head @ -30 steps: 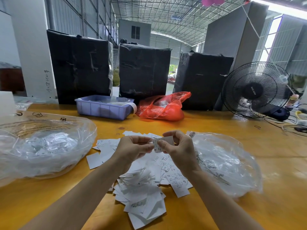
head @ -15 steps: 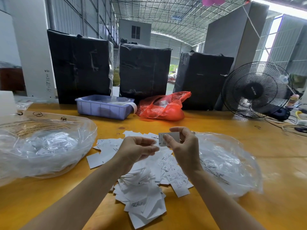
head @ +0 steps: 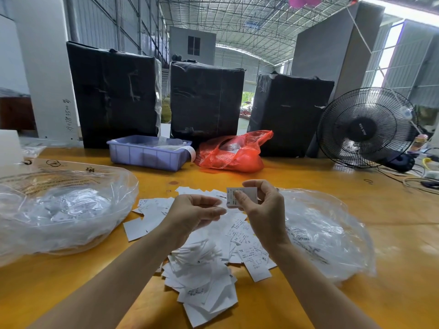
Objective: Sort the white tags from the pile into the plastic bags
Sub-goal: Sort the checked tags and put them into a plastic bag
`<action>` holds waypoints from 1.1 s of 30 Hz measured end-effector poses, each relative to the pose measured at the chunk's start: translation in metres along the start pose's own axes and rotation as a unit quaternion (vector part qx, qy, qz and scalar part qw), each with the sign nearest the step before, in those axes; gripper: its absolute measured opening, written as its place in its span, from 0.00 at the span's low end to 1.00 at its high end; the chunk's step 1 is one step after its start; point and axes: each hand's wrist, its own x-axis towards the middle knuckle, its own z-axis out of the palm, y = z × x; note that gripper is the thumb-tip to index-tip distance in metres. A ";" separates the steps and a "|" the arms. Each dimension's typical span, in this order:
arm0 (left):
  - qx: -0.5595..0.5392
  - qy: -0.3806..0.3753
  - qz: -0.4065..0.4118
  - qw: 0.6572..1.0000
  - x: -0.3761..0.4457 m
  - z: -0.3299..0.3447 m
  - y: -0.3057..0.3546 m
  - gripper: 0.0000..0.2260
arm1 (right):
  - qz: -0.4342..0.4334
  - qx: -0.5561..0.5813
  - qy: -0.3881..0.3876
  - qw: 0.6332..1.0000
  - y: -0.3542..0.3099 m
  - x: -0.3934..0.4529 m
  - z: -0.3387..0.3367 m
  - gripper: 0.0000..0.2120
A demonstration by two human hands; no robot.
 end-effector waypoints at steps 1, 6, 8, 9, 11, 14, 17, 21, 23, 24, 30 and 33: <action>-0.001 0.001 -0.001 1.000 0.000 0.000 0.000 0.10 | 0.001 0.000 -0.002 1.000 0.000 0.000 -0.001 0.11; -0.004 0.005 -0.002 1.000 0.002 0.000 -0.001 0.09 | 0.006 -0.016 -0.022 1.000 -0.001 -0.001 0.002 0.12; -0.006 0.006 -0.001 1.000 0.002 -0.001 -0.001 0.09 | 0.007 -0.013 -0.018 1.000 -0.001 -0.001 0.003 0.12; -0.008 0.006 -0.001 1.000 0.002 -0.001 -0.001 0.09 | 0.007 -0.009 -0.010 1.000 -0.001 -0.001 0.002 0.11; -0.006 0.004 -0.001 1.000 0.002 -0.001 -0.001 0.09 | 0.011 -0.001 0.006 1.000 0.000 0.000 0.001 0.10; -0.001 0.002 -0.002 1.000 0.002 -0.001 -0.001 0.09 | 0.012 -0.003 0.002 1.000 0.000 0.000 -0.001 0.10; -0.003 0.000 -0.004 1.000 0.002 -0.001 -0.001 0.09 | 0.006 -0.019 -0.018 1.000 -0.001 -0.001 0.000 0.11; -0.002 0.001 -0.005 1.000 0.002 -0.001 -0.001 0.09 | 0.001 -0.025 -0.014 1.000 -0.002 -0.002 0.002 0.10; 0.003 0.002 -0.006 1.000 0.002 -0.001 -0.001 0.09 | -0.001 -0.016 -0.009 1.000 -0.002 -0.002 0.001 0.10; 0.004 0.003 -0.005 1.000 0.002 -0.001 -0.001 0.09 | 0.000 -0.011 -0.011 1.000 -0.002 -0.002 0.001 0.11; -0.012 0.011 0.010 1.000 0.001 -0.002 -0.002 0.09 | 0.004 -0.004 -0.074 0.997 -0.003 -0.003 0.002 0.16; -0.014 0.012 0.013 1.000 0.001 -0.003 -0.001 0.09 | 0.015 0.005 -0.107 0.994 -0.004 -0.003 0.002 0.18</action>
